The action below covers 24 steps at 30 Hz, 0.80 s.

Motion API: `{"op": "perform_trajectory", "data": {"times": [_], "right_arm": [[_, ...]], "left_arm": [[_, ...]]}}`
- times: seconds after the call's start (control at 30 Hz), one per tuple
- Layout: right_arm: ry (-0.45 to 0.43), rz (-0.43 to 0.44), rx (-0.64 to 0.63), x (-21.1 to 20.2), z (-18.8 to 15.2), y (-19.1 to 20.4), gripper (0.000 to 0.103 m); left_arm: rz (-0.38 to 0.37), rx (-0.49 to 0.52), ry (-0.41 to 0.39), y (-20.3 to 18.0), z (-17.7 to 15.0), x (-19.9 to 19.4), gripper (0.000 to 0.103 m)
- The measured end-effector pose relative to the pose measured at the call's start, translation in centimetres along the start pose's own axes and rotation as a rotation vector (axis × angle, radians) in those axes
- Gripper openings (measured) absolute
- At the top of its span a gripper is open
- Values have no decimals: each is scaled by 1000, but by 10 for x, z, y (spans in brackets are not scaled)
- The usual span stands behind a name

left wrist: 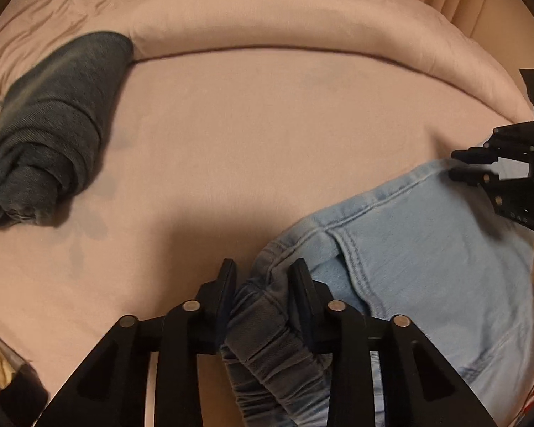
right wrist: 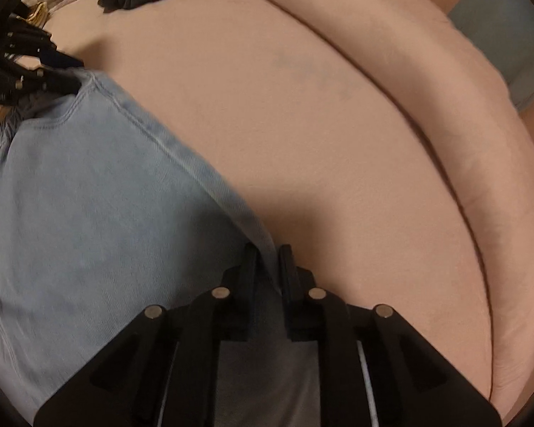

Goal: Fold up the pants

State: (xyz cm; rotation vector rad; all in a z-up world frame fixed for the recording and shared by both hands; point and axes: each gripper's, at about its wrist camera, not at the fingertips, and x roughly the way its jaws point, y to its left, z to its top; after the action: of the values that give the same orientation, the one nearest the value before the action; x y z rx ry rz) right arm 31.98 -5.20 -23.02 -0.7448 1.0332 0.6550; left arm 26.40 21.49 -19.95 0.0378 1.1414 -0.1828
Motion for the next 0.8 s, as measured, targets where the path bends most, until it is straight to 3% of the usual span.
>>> {"op": "perform_trajectory", "data": {"times": [0.03, 0.07, 0.1, 0.23, 0.37, 0.43, 0.5, 0.57, 0.63, 0.7, 0.8], "right_arm": [[-2, 15, 16, -7, 0, -7, 25], [-8, 57, 35, -15, 0, -14, 46], [-20, 97, 54, -24, -2, -23, 64], [-51, 56, 108, -48, -19, -63, 67], [-3, 55, 139, -41, -41, -88, 65], [28, 68, 142, -32, -48, -90, 65], [69, 87, 137, -23, -57, -95, 64], [68, 90, 127, -19, -59, -97, 61], [60, 124, 120, -24, -59, -99, 47], [62, 107, 65, -32, -59, -95, 26], [73, 45, 14, -35, -60, -82, 14]], "left_arm": [[-7, 4, -20, 0, 1, -8, 56], [-8, 10, -43, -1, 2, -15, 69], [-14, 22, -86, -4, 4, -26, 73], [-73, 86, -127, -22, 9, -35, 74], [-56, 137, -11, -37, 15, 1, 74], [-13, 169, 53, -42, 15, 23, 74], [-20, 178, 64, -43, 12, 30, 74], [-77, 165, 70, -35, 14, 27, 57], [-86, 174, 74, -29, 14, 24, 42], [-79, 210, 83, -29, 12, 19, 33], [-33, 286, 80, -38, 6, 8, 21]]}}
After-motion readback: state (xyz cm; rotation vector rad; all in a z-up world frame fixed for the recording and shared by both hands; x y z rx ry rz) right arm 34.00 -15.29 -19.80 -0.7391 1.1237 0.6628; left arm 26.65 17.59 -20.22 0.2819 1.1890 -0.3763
